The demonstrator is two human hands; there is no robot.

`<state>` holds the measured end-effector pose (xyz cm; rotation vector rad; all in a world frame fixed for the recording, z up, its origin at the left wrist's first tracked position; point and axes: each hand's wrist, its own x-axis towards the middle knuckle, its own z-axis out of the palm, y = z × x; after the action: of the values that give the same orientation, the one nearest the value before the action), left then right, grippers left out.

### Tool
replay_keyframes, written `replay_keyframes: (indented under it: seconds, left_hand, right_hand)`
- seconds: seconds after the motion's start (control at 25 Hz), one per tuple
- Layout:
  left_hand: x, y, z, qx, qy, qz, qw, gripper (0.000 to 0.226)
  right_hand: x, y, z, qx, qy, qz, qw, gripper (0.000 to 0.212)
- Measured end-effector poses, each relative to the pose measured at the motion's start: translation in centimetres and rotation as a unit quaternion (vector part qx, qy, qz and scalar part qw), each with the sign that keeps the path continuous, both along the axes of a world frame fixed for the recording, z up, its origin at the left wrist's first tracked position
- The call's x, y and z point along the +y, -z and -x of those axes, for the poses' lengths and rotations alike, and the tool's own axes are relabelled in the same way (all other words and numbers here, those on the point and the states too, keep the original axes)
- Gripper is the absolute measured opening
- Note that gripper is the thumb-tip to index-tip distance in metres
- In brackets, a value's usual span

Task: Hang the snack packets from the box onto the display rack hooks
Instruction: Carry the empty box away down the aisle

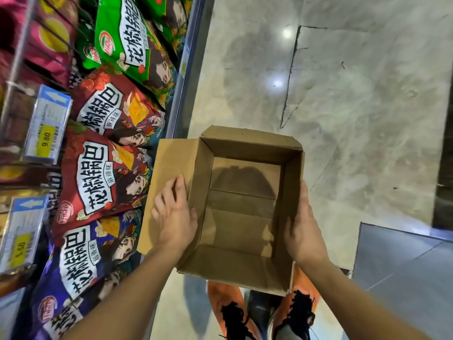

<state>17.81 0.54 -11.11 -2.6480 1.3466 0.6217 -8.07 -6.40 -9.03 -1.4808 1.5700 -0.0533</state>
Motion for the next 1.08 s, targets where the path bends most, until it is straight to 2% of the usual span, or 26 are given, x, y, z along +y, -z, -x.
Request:
replay_keyframes:
  seconds: [0.12,0.28,0.44,1.08]
  left_hand:
    - [-0.2,-1.6,0.1,0.032,-0.009,0.031,0.999,0.091]
    - [-2.0,-6.1,-0.3,0.138,-0.02,0.087,0.986,0.083]
    - [-4.8,-12.7,-0.5,0.209,-0.027,0.132,0.969,0.082]
    - [-15.2,-57.5,6.1,0.321,-0.042,0.244,0.914,0.076]
  right_hand:
    - [-1.6,-2.0,0.5,-0.009,-0.028,0.042,0.999,0.091]
    - [-3.9,-6.4,0.8,-0.014,-0.025,0.083,0.996,0.09]
    - [-6.3,-12.7,1.6,-0.001,-0.006,0.074,0.997,0.083]
    - [-14.9,-56.7,8.5,0.022,0.042,0.146,0.988,0.075]
